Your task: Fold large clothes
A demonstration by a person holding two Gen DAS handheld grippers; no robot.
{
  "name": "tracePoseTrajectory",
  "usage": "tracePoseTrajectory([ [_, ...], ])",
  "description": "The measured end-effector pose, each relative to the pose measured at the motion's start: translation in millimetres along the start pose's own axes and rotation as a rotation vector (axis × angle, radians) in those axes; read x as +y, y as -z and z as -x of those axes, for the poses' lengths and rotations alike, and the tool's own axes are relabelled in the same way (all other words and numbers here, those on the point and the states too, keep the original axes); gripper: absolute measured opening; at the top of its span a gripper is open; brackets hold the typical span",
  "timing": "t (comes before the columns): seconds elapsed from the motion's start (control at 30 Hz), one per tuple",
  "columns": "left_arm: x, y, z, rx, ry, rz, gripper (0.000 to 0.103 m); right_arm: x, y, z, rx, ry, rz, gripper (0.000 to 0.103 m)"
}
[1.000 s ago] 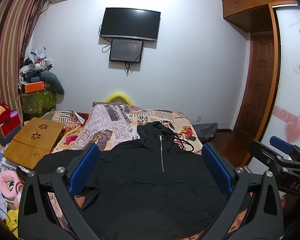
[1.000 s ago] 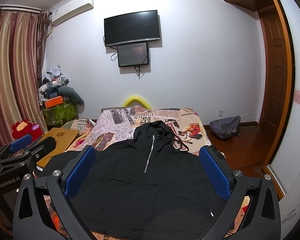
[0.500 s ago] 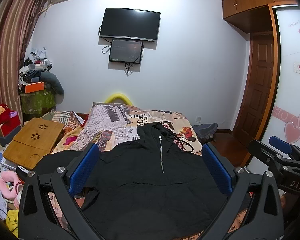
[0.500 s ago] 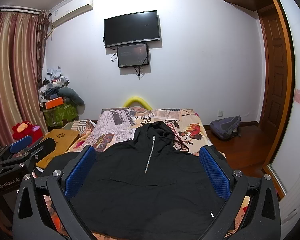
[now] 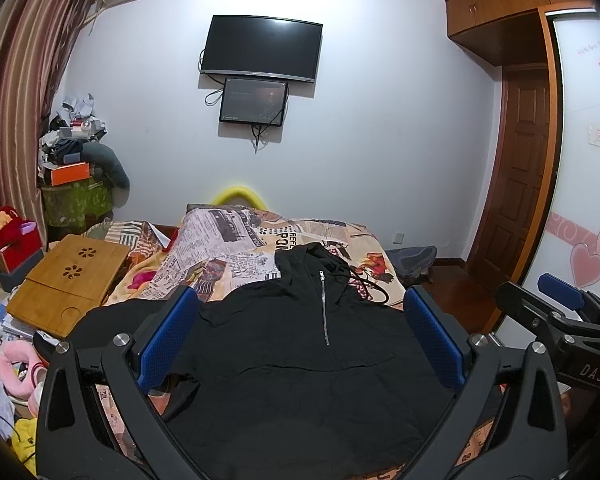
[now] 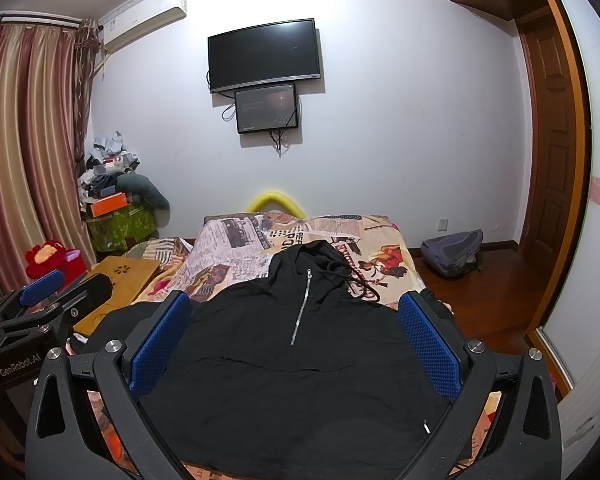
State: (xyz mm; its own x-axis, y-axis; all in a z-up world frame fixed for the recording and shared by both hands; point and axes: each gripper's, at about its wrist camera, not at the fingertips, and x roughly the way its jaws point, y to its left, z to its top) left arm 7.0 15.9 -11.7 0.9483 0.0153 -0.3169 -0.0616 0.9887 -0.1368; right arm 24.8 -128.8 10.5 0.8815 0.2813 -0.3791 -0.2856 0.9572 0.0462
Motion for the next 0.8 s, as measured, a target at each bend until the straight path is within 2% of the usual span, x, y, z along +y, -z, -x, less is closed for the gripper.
tracePoseTrajectory([
  [0.57, 4, 0, -5, -0.001, -0.012, 0.002, 0.103, 1, 3, -7, 0.013, 0.011, 0.005, 0.103],
  [0.8, 23, -3, -17, -0.001, -0.037, 0.014, 0.103, 3, 1, -17, 0.020, 0.021, 0.021, 0.103],
])
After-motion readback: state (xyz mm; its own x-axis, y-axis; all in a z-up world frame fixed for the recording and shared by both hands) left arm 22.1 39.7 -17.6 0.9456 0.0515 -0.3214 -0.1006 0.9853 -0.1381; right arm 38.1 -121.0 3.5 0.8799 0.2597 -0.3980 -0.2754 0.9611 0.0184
